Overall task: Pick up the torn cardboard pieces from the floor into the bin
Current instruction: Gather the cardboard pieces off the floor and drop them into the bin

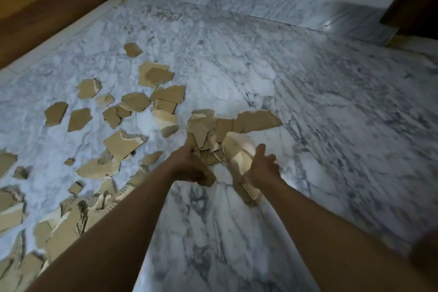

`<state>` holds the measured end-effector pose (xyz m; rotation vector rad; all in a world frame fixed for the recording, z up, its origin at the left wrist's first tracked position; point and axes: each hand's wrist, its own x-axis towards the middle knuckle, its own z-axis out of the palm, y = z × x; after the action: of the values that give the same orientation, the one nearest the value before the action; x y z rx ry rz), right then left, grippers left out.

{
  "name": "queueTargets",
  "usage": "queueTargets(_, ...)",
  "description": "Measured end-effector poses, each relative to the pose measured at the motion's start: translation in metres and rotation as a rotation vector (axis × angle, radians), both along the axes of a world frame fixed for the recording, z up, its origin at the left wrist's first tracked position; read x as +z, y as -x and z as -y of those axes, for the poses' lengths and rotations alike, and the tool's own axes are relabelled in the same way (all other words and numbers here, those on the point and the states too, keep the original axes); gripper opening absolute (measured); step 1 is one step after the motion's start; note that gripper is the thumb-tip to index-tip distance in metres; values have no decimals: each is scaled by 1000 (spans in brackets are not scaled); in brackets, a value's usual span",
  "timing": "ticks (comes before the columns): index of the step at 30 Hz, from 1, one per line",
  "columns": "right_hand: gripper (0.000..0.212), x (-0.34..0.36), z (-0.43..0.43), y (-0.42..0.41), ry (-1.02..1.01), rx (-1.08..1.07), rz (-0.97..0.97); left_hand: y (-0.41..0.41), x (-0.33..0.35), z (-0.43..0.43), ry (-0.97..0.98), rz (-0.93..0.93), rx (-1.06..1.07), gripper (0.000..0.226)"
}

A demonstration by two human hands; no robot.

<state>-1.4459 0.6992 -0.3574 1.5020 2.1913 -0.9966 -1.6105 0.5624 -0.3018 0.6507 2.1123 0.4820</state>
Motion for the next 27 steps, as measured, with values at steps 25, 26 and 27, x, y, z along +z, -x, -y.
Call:
queueTargets(25, 102, 5, -124, 89, -189, 557, 313, 99, -51, -85, 55, -311, -329, 103)
queueTargets(26, 104, 3, -122, 88, -210, 546, 308, 101, -55, -85, 52, -331, -330, 108)
queueTargets(27, 101, 2, -120, 85, -247, 529, 306, 103, -57, -84, 65, -348, -336, 112)
